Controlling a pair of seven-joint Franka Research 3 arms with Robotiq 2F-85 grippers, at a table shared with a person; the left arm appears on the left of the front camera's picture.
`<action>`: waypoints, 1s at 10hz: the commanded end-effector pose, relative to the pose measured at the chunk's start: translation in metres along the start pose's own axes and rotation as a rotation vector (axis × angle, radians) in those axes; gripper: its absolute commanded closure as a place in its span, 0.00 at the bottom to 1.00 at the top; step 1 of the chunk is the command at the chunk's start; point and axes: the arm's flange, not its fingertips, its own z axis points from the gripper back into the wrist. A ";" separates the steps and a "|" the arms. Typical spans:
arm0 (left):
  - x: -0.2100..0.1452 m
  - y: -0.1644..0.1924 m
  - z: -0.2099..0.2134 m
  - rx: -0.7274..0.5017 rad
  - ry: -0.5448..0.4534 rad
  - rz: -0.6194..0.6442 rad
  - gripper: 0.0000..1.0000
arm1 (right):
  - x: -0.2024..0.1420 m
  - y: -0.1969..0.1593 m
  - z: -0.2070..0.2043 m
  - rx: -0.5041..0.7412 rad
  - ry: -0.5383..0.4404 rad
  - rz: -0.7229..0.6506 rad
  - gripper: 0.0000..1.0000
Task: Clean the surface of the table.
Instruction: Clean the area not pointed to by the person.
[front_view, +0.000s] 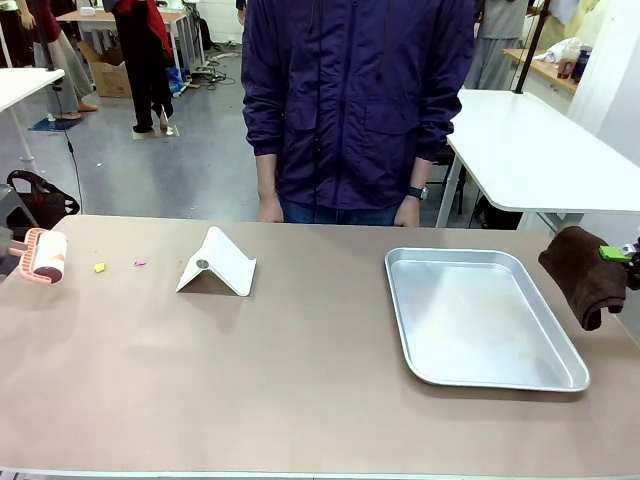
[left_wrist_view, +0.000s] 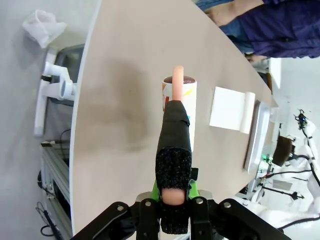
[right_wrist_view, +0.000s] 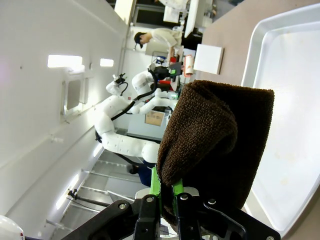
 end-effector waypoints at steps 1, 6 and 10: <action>0.002 -0.007 -0.016 0.055 0.012 0.046 0.79 | 0.003 0.006 0.000 0.019 0.000 -0.001 0.89; 0.019 -0.013 -0.064 0.151 0.085 0.090 0.79 | 0.003 0.006 0.000 0.019 0.000 -0.001 0.89; 0.030 -0.025 -0.098 0.171 0.120 0.085 0.79 | 0.003 0.006 0.000 0.019 0.000 -0.001 0.89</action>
